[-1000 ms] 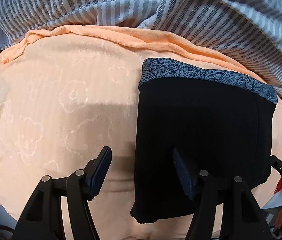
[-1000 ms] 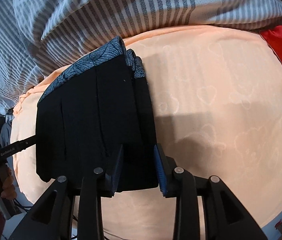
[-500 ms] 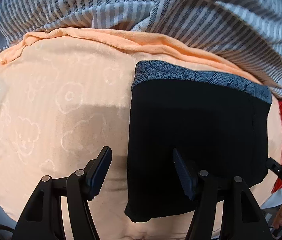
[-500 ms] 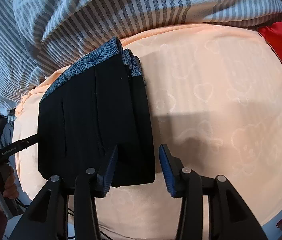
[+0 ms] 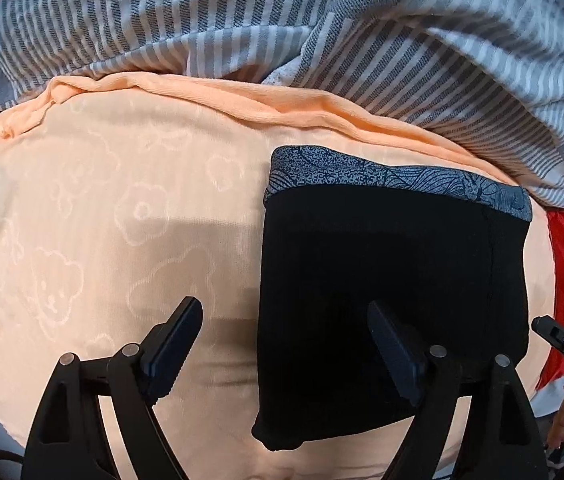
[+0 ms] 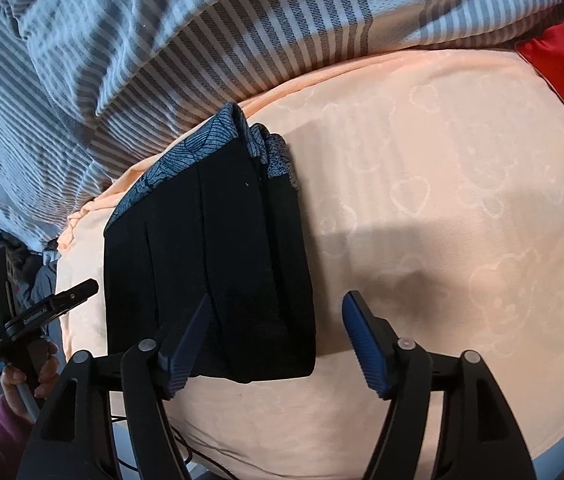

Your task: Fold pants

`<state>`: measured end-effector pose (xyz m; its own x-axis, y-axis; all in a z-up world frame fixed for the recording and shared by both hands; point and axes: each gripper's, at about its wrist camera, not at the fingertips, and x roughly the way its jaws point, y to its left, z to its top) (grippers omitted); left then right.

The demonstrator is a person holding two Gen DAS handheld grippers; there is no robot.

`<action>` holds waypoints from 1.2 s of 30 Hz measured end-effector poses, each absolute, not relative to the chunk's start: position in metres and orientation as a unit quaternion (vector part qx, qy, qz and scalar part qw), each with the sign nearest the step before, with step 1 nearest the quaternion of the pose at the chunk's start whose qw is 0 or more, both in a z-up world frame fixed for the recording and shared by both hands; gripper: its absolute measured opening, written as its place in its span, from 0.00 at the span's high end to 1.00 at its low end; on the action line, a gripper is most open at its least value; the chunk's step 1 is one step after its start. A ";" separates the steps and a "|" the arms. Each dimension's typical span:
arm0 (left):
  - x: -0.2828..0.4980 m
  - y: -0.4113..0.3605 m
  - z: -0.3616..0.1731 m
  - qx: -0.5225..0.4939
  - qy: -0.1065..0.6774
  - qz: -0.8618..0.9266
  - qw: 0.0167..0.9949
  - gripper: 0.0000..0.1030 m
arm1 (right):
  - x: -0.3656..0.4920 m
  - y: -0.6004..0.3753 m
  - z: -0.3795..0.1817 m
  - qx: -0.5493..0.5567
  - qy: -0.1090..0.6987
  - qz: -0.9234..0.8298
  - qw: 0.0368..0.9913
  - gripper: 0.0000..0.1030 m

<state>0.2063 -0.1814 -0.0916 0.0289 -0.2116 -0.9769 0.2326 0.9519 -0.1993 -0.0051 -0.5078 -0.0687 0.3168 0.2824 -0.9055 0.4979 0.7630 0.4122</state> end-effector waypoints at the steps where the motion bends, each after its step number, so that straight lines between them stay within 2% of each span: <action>1: 0.207 -0.182 -0.092 0.008 0.679 -0.156 0.717 0.17 | -0.005 -0.508 -0.069 0.338 0.578 -0.072 0.739 0.23; 18: 0.217 -0.189 -0.105 -0.004 0.692 -0.218 0.688 0.17 | 0.011 -0.520 -0.087 0.382 0.592 -0.023 0.710 0.21; 32: 0.238 -0.185 -0.140 -0.056 0.721 -0.289 0.628 0.17 | 0.027 -0.546 -0.132 0.452 0.578 0.054 0.677 0.21; 36: 0.235 -0.197 -0.155 -0.045 0.733 -0.304 0.607 0.17 | 0.035 -0.547 -0.146 0.461 0.577 0.078 0.670 0.21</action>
